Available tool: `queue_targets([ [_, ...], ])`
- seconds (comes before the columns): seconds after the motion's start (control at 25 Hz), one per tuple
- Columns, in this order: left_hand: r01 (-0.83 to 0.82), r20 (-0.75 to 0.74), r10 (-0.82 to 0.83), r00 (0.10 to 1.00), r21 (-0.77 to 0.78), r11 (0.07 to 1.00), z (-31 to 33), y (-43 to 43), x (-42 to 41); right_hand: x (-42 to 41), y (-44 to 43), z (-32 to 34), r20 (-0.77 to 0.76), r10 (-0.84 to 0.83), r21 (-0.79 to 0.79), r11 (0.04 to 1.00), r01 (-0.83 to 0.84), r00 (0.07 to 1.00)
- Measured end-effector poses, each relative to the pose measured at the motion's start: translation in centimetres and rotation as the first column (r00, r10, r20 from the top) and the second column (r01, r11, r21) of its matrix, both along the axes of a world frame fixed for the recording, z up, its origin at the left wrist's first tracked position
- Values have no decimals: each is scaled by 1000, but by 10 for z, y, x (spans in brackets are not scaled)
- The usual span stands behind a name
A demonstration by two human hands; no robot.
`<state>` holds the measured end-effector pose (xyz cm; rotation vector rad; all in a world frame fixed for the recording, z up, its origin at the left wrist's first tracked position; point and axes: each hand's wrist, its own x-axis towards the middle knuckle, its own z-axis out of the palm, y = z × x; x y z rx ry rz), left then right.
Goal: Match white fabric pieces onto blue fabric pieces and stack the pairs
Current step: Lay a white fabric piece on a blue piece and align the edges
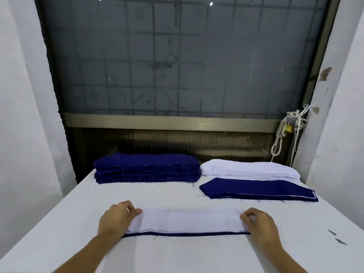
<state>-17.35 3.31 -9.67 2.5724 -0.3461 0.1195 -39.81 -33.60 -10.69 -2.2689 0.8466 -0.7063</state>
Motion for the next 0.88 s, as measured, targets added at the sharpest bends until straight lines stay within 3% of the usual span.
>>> queue_targets([
  [0.16, -54, 73, 59, 996, -61, 997, -6, 2, -6, 3, -3, -1, -21, -50, -63, 997, 49, 999],
  [0.48, -32, 81, 45, 996, -164, 986, -6, 3, -11, 4, -6, -5, -5, -62, -106, 992, 61, 998],
  [0.72, -49, 145, 56, 988, -52, 997, -11, 3, -11, 3, -8, -8, -37, -41, -174, 984, 34, 998],
  [0.88, -32, 132, 40, 990, -63, 997, -11, 1, -10, 2, -6, -6, -76, -70, -213, 976, 52, 995],
])
